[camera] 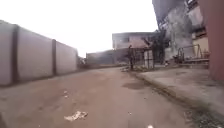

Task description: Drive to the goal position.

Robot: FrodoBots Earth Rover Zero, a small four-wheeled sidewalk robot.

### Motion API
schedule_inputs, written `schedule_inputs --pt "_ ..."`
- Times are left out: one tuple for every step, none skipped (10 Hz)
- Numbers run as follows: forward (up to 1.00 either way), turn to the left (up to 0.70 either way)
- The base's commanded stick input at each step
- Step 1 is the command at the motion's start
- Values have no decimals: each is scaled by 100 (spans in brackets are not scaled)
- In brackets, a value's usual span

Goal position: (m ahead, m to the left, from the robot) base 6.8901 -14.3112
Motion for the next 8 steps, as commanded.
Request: schedule_inputs --pt "100 0" --pt "100 0" --pt "100 0" --pt "100 0" --pt "100 0" --pt "100 0" --pt "100 0" --pt "100 -7"
